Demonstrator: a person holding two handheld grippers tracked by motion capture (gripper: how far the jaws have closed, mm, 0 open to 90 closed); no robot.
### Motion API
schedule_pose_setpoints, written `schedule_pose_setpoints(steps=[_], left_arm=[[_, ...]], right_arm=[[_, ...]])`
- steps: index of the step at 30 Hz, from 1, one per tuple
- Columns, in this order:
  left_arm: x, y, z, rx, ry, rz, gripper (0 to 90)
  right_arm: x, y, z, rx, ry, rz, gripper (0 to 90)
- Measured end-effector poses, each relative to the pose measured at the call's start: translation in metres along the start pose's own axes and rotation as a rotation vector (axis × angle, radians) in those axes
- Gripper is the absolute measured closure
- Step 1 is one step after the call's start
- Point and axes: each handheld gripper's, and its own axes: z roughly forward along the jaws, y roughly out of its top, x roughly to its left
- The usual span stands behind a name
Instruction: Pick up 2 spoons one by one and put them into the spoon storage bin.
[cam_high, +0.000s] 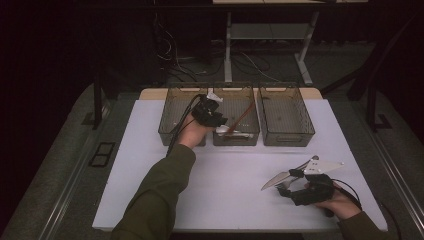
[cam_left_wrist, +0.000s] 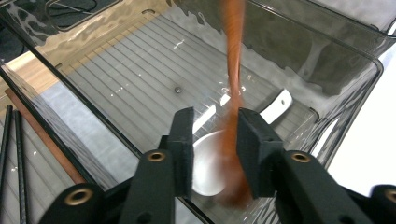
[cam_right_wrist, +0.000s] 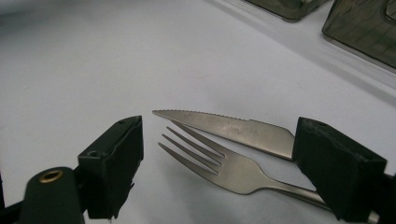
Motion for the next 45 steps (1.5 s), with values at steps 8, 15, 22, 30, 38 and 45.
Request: schedule_pose_setpoints(steps=[8,15,22,30,38,45], left_arm=[[0.0,0.0,-0.005,-0.034,-0.049,-0.007,50.9],[-0.005,0.0,-0.015,-0.076,-0.098,0.013,42.1],[-0.012,-0.006,-0.027,-0.119,-0.146,0.03,37.2],[-0.023,-0.023,-0.04,-0.133,-0.186,0.058,31.4],[-0.039,-0.056,-0.055,-0.15,-0.201,0.07,26.5],[-0.047,-0.085,-0.068,-0.171,-0.197,0.055,22.9]], right_arm=[[0.0,0.0,0.0,0.002,0.0,-0.001,16.2],[0.0,0.0,0.0,-0.001,0.001,-0.001,16.2],[-0.001,0.0,-0.001,-0.007,0.0,0.003,16.2],[-0.001,0.001,-0.001,0.013,-0.007,0.008,16.2],[-0.002,0.003,-0.004,0.001,-0.024,0.021,16.2],[-0.008,0.012,-0.012,0.003,-0.052,0.03,13.7]])
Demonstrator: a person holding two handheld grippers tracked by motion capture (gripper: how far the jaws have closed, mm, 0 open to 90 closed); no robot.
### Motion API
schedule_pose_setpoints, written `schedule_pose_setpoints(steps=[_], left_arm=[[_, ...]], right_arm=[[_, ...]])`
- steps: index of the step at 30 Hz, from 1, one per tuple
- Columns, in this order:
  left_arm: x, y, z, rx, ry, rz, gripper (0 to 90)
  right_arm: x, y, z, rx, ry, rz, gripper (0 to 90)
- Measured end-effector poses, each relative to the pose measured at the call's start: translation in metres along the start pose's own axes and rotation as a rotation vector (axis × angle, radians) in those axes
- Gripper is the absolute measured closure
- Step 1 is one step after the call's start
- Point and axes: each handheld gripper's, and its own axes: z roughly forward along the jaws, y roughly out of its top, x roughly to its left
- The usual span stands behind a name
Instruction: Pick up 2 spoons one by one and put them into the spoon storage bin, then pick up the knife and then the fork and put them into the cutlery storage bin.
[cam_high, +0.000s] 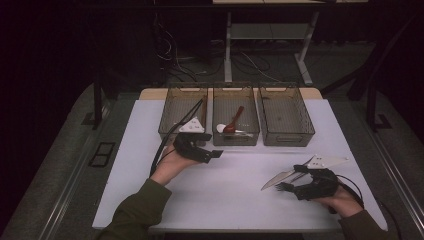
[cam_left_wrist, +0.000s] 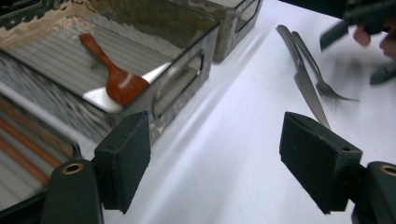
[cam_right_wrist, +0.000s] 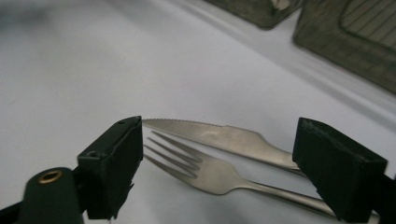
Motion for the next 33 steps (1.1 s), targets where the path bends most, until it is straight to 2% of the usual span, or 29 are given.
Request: schedule_pose_setpoints(steps=[3,4,7,14,18,21,26,33], left_arm=[[-0.005,-0.013,-0.007,-0.015,0.009,-0.007,20.2],[-0.006,-0.016,-0.01,-0.016,0.013,-0.008,19.2],[-0.009,-0.028,-0.018,-0.026,0.025,-0.014,15.6],[-0.015,-0.054,-0.035,-0.051,0.041,-0.037,10.1],[-0.02,-0.068,-0.041,-0.028,0.037,-0.043,5.1],[-0.023,-0.076,-0.044,-0.023,0.038,-0.06,1.4],[-0.029,-0.087,-0.047,-0.001,0.054,-0.069,0.0],[-0.029,-0.091,-0.048,0.005,0.055,-0.075,0.0]], right_arm=[[-0.008,0.002,-0.006,0.003,-0.006,0.017,15.2],[-0.01,0.002,-0.007,0.007,-0.011,0.027,18.1],[-0.018,0.003,-0.009,0.019,-0.063,0.04,31.6],[-0.033,0.004,-0.009,0.064,-0.116,0.036,62.6],[-0.041,0.003,-0.009,0.11,-0.155,0.014,79.0],[-0.049,0.002,-0.009,0.135,-0.18,0.009,88.2],[-0.061,0.0,-0.006,0.182,-0.201,0.016,89.5],[-0.066,0.0,0.001,0.214,-0.208,0.004,89.5]])
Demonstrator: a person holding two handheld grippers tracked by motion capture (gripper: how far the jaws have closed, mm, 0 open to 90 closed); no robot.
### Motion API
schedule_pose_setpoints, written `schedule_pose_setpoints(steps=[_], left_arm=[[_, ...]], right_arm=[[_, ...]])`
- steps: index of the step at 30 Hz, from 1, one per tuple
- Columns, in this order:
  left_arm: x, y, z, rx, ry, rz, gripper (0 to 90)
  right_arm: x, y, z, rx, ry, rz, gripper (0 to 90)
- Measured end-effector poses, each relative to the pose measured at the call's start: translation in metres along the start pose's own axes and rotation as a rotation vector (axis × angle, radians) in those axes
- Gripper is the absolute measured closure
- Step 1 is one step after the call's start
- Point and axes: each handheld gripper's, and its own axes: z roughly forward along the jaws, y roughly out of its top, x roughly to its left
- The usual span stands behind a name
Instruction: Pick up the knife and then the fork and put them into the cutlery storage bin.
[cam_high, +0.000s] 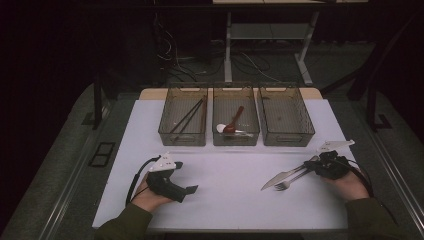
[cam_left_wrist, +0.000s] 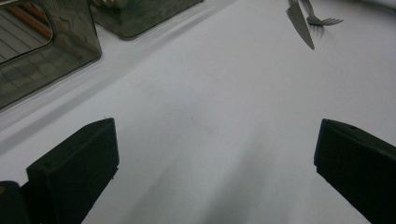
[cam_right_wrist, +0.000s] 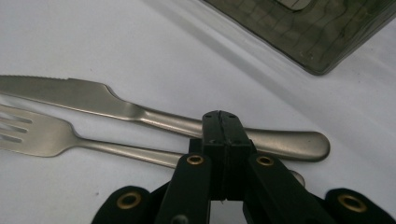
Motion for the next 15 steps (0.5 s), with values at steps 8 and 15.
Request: schedule_pose_setpoints(steps=[8,15], left_arm=[[0.0009,-0.0009,0.0022,0.011,-0.013,-0.006,0.7],[0.0006,-0.0016,0.0039,0.019,-0.023,-0.012,0.7]], right_arm=[[0.0011,-0.0008,0.0014,0.016,0.001,-0.011,89.6],[0.0013,-0.0035,0.0012,0.033,0.012,-0.018,89.6]])
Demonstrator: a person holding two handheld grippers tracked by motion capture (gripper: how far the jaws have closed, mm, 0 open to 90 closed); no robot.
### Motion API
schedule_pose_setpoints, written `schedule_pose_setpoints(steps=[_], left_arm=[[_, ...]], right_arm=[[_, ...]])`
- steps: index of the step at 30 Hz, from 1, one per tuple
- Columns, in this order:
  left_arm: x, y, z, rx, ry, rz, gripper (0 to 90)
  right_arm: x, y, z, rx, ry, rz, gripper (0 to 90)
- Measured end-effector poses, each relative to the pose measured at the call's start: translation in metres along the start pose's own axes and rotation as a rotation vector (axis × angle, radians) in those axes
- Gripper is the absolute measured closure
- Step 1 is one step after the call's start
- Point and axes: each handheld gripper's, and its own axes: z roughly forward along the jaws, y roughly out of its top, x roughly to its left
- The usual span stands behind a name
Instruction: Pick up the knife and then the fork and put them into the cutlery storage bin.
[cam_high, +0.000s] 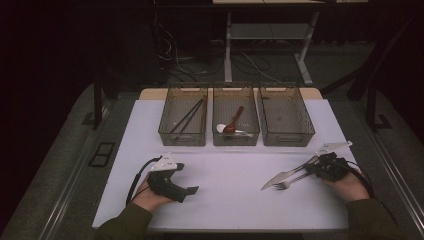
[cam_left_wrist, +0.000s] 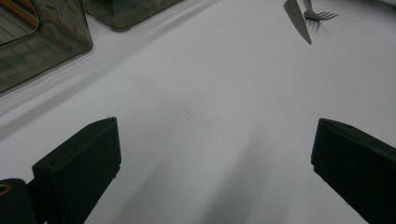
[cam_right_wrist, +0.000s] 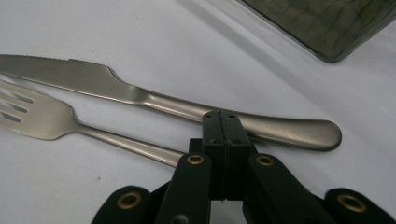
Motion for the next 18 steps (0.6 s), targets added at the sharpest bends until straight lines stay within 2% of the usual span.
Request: schedule_pose_setpoints(steps=[8,16,18], left_arm=[[-0.001,0.0,0.001,0.0,0.009,0.004,0.7],[-0.002,0.0,0.002,0.01,0.015,0.007,0.8],[-0.003,0.0,0.002,0.011,0.027,0.008,1.4]], right_arm=[[0.001,-0.002,-0.005,0.032,0.012,-0.002,89.6],[0.006,-0.007,-0.011,0.062,0.027,-0.028,89.6],[0.007,-0.008,-0.012,0.067,0.033,-0.039,89.6]])
